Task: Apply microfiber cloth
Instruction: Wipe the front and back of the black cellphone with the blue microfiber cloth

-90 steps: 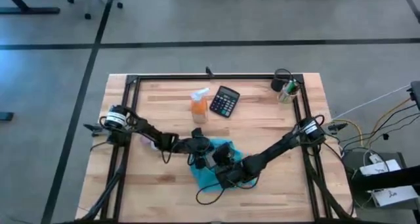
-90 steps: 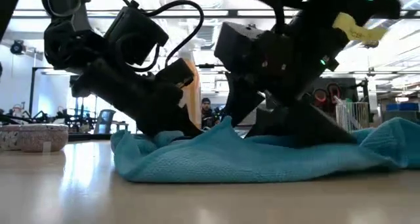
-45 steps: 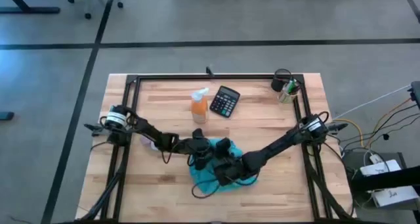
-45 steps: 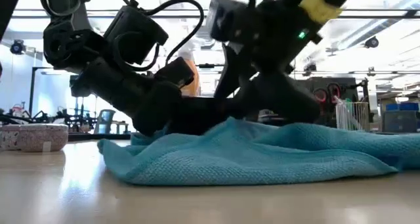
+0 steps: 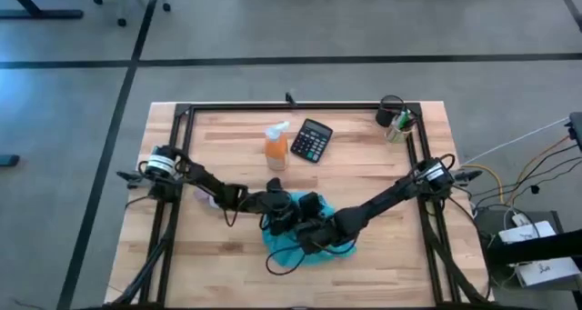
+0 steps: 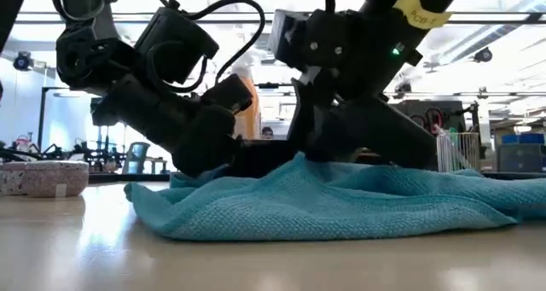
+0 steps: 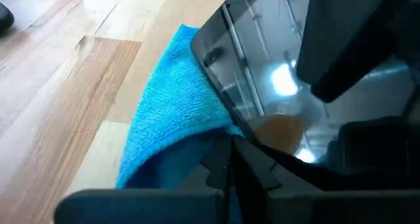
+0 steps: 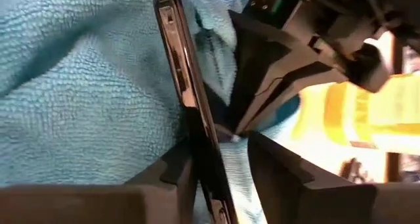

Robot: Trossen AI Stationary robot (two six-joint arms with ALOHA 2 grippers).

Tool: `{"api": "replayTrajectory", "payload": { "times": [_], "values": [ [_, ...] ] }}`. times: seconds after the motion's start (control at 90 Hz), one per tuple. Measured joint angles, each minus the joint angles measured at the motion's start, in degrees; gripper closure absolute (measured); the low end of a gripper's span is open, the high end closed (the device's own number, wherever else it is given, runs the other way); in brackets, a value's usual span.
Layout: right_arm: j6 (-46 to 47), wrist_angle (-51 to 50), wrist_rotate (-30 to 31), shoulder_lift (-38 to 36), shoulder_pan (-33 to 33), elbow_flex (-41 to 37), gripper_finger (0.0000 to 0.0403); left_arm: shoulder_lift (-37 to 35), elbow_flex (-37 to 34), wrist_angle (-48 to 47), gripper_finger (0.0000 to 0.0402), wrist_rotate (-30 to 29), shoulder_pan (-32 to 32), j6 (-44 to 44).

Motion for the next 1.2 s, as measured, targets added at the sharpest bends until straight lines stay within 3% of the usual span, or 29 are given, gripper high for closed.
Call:
{"api": "replayTrajectory", "payload": {
  "times": [0.244,0.433,0.611,0.9,1.2],
  "values": [
    [0.3,-5.5,-1.7,-0.2,1.2,3.2,0.0386,0.0,0.0,0.0,0.0401,-0.2,0.0,2.1],
    [7.4,-22.5,0.3,-0.2,3.8,10.5,0.0389,0.0,-0.1,-0.8,0.0402,-1.3,-0.1,3.0],
    [25.4,-41.6,1.5,-0.7,5.4,13.9,0.0392,0.0,-0.2,-1.1,0.0402,-1.4,-0.1,3.0],
    [61.4,-65.5,-4.6,-1.2,8.6,9.5,0.0392,-0.1,-0.3,-1.4,0.0402,-4.0,-0.1,3.7],
    [83.7,-67.0,-13.1,-2.1,12.6,-4.8,0.0393,-0.1,-0.4,-1.0,0.0402,-4.7,-0.1,6.0]
  ]
}}
